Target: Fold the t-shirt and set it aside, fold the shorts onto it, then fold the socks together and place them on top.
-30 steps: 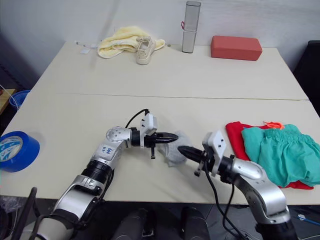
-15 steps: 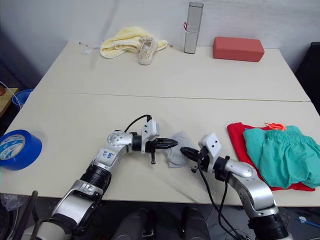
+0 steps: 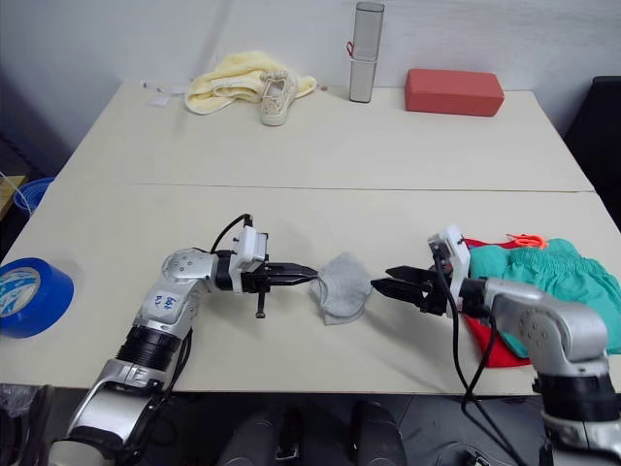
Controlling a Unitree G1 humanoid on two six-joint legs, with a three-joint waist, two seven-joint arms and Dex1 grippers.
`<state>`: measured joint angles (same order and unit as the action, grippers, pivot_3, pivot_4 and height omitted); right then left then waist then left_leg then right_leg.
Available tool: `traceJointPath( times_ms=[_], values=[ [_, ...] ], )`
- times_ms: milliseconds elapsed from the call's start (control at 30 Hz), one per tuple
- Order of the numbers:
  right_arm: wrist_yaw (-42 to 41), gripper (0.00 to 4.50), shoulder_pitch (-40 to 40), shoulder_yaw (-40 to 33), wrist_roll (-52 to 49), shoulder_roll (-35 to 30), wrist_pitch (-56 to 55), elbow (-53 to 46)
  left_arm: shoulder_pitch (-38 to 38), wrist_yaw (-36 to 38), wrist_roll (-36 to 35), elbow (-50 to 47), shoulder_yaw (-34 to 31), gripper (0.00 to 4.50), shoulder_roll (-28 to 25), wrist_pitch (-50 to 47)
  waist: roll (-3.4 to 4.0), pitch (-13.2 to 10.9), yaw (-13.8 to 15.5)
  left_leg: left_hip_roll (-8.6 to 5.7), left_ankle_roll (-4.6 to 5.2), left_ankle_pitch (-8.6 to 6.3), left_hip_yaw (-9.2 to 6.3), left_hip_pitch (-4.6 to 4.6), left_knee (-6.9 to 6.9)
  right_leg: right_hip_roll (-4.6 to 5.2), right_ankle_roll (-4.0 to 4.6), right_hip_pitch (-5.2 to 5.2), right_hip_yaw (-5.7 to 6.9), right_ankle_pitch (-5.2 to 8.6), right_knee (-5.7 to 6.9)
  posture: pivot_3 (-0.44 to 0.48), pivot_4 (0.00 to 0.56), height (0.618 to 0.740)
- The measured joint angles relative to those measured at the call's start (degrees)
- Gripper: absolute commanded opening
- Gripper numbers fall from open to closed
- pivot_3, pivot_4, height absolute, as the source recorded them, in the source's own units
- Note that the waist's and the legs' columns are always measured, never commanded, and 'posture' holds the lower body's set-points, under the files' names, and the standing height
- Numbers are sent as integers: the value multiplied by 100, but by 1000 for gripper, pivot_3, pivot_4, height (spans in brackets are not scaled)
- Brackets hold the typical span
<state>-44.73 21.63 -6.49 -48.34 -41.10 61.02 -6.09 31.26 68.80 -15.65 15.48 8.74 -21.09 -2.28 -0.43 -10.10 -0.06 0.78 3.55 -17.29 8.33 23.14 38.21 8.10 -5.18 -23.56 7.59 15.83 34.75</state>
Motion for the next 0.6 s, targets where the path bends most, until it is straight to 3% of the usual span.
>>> traceJointPath(
  times_ms=[33, 267, 600],
  values=[
    [-6, 4462, 219, 107, 37, 11, 123, 236, -65, 10, 2, -49, 44, 0, 1, -46, 0, 0, -2, 0, 0, 0, 1, 1, 0, 0, 0, 0, 0, 0, 1, 0, 150, 740],
    [-151, 4462, 1312, 719, 504, 439, 456, 1541, -267, -497, 163, -329, 275, 0, 246, -400, 0, 0, -10, 0, 0, 4, 4, 5, 4, -8, -3, 0, 2, -2, 26, 0, 150, 740],
    [-891, 4462, 1847, 1302, 800, 707, 742, 1981, -302, -813, 582, -396, 514, 0, -11, -575, 4, 3, -96, 7, -6, 8, 4, 1, 1, -15, -2, 1, 0, -1, 27, 0, 150, 740]
  ],
)
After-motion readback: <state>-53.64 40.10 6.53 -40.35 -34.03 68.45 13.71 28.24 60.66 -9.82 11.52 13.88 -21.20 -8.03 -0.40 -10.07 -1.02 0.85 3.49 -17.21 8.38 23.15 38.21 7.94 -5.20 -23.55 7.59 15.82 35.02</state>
